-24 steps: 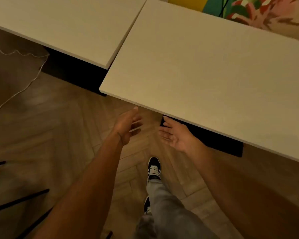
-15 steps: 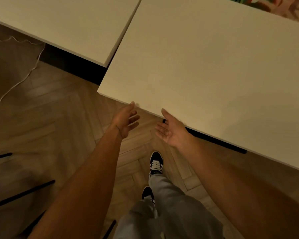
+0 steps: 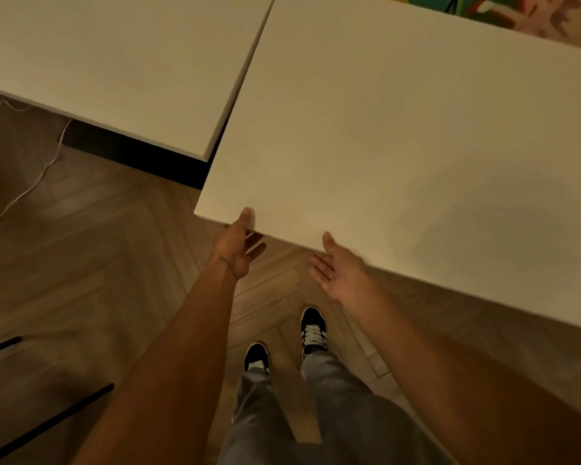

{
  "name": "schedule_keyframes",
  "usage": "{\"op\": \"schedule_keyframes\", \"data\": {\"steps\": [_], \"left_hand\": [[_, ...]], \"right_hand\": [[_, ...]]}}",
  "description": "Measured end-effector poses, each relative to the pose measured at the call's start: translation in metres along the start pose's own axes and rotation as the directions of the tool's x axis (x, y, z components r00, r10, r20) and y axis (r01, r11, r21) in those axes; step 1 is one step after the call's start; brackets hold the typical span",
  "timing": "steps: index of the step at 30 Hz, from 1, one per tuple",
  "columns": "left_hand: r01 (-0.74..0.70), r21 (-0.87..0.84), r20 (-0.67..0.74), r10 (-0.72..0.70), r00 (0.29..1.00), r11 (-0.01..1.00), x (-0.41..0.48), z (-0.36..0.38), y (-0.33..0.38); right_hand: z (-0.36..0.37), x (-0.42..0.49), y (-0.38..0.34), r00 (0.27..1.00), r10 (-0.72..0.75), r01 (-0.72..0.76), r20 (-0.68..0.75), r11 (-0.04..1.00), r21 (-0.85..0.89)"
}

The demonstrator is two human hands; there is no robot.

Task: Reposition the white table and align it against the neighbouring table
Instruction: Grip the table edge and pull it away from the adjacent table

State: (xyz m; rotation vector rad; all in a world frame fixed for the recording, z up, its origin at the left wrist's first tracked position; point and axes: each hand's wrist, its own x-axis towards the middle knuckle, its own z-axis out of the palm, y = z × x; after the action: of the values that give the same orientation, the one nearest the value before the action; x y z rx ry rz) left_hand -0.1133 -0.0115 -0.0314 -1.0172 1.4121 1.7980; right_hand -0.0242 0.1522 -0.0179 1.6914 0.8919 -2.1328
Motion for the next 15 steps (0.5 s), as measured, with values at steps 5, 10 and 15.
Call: {"op": "schedule_keyframes", "data": {"steps": [5,10,15], "left_hand": [[0.007,0.087,0.062,-0.012,0.998,0.996,0.008,-0.009,0.005],[-0.015,0.223,0.151,-0.020,0.988,0.975,0.019,-0.022,0.014],[-0.033,0.270,0.191,-0.020,0.981,0.962,0.027,-0.026,0.017]], "right_hand": [[0.011,-0.002,0.012,0.998,-0.064,0.066,-0.023,0.993,0.101],[0.027,0.001,0.018,0.992,-0.120,0.124,-0.032,0.982,0.146],[0.031,0.009,0.020,0.988,-0.139,0.147,-0.061,0.979,0.142]]}}
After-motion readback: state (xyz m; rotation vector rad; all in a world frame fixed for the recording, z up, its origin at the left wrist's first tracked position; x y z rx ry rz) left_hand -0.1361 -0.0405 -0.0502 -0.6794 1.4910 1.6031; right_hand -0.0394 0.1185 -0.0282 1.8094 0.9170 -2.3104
